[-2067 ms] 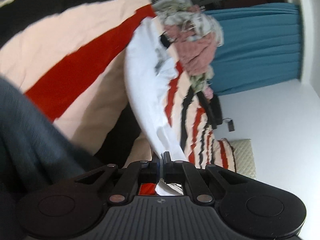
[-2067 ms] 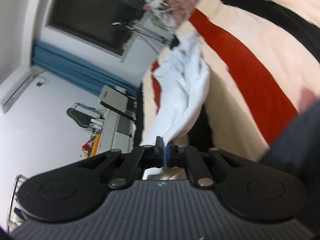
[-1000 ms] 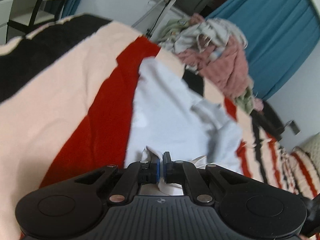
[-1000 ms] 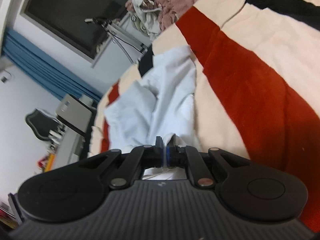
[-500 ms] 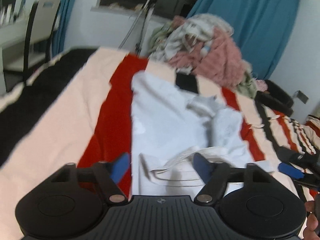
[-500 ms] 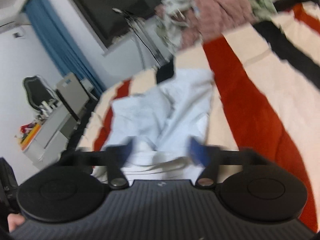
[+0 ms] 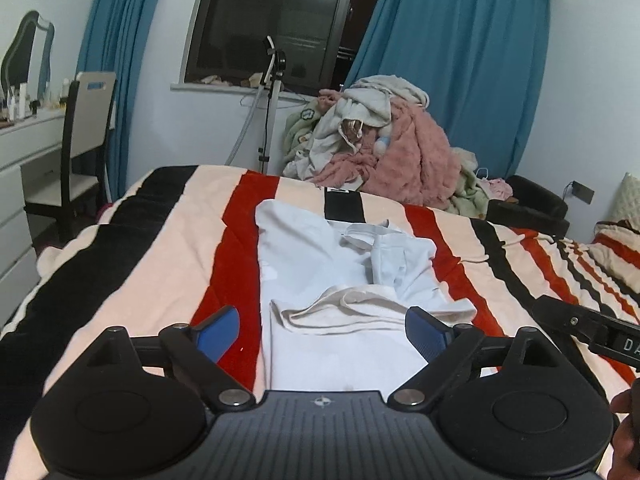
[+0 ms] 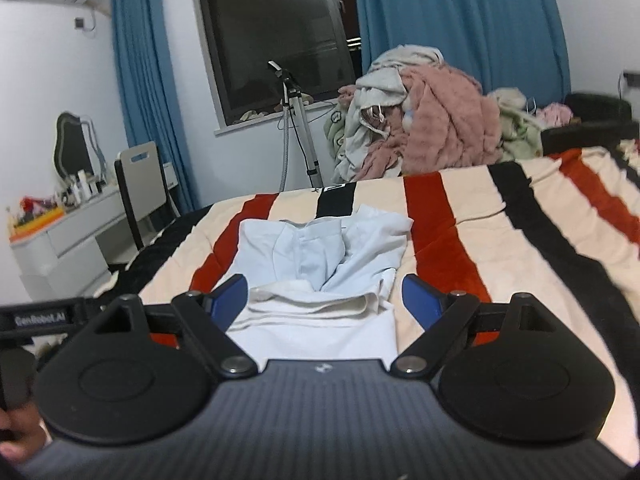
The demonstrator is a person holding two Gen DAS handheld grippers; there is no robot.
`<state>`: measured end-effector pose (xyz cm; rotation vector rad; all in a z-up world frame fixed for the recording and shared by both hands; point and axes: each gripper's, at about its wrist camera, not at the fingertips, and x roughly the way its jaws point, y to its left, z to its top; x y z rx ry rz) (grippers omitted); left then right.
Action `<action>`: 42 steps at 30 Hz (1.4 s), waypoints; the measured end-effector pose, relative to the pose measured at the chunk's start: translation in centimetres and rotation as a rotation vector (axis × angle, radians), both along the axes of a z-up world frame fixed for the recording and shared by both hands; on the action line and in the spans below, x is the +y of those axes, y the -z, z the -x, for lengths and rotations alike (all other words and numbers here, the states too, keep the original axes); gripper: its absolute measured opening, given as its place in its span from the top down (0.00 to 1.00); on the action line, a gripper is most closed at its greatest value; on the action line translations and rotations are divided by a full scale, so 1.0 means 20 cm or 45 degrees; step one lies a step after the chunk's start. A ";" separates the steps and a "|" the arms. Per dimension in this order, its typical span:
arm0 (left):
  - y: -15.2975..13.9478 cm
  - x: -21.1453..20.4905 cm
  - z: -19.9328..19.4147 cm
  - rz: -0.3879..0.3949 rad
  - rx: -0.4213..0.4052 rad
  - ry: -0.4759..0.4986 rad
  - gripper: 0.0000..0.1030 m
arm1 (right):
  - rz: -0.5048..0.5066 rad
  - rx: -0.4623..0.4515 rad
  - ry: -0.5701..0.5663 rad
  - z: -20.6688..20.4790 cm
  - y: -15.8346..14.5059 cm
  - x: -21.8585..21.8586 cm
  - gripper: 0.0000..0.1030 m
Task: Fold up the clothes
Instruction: 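Press the folded hem flat with the left gripper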
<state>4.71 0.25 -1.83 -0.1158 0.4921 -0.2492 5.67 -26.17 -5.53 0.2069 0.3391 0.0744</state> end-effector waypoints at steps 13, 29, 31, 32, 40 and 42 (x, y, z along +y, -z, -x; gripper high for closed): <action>0.05 0.01 0.01 0.008 0.047 -0.011 0.10 | 0.079 0.010 0.001 0.02 0.02 0.07 0.44; 0.26 0.12 -0.10 0.406 0.418 -0.027 0.10 | 0.101 0.049 0.065 -0.02 0.07 0.07 0.17; 0.33 0.15 -0.12 0.491 0.483 -0.054 0.10 | 0.103 0.052 0.070 -0.02 0.07 0.07 0.17; 0.36 0.16 -0.13 0.533 0.516 -0.067 0.10 | 0.103 0.054 0.072 -0.03 0.07 0.07 0.17; 0.63 0.24 -0.21 0.871 0.776 -0.173 0.36 | 0.114 0.078 0.076 -0.04 0.09 0.08 0.17; 0.66 0.25 -0.22 0.893 0.781 -0.210 0.63 | 0.117 0.083 0.075 -0.05 0.09 0.09 0.17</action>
